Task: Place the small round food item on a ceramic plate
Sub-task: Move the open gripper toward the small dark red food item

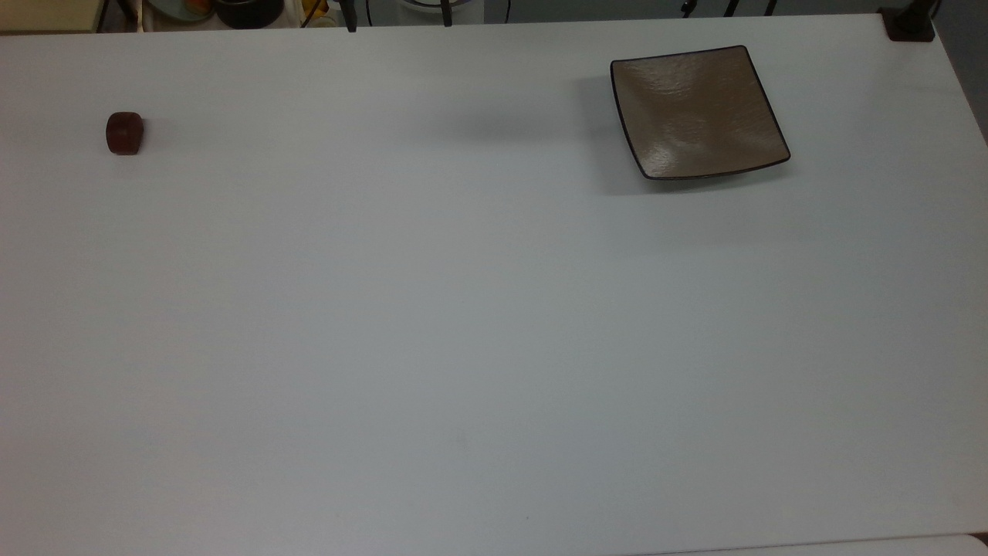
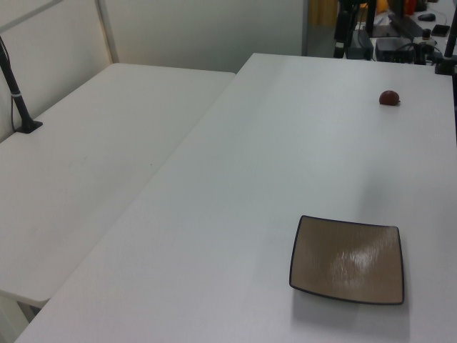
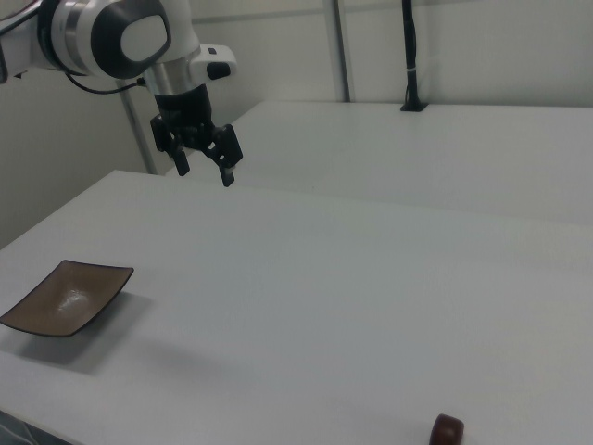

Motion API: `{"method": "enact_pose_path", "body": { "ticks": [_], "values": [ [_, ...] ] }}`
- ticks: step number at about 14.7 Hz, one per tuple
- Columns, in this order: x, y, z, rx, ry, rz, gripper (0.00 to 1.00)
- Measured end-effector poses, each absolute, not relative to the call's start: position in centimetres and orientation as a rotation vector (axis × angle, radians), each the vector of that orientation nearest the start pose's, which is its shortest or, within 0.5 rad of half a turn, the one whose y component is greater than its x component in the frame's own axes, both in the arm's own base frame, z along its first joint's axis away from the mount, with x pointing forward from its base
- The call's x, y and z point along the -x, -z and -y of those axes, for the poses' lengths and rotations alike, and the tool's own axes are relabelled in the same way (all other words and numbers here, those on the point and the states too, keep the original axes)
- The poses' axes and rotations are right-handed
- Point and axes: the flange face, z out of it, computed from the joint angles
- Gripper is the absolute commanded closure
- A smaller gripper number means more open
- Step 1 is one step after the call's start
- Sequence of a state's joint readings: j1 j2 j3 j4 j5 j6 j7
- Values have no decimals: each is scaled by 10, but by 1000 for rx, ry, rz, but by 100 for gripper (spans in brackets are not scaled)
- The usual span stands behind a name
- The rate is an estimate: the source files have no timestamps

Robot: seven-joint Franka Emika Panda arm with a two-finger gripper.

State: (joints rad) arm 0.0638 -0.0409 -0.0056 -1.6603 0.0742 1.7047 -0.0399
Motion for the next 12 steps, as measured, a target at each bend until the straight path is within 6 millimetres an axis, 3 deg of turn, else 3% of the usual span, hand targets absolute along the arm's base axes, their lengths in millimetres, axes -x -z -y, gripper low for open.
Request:
{"method": "enact_pose_path", "body": {
  "ticks": [7,12],
  "values": [
    [-553,-617,26,3126,134,33,0],
    [-543,-616,112,3144,130,246,0]
  ]
}}
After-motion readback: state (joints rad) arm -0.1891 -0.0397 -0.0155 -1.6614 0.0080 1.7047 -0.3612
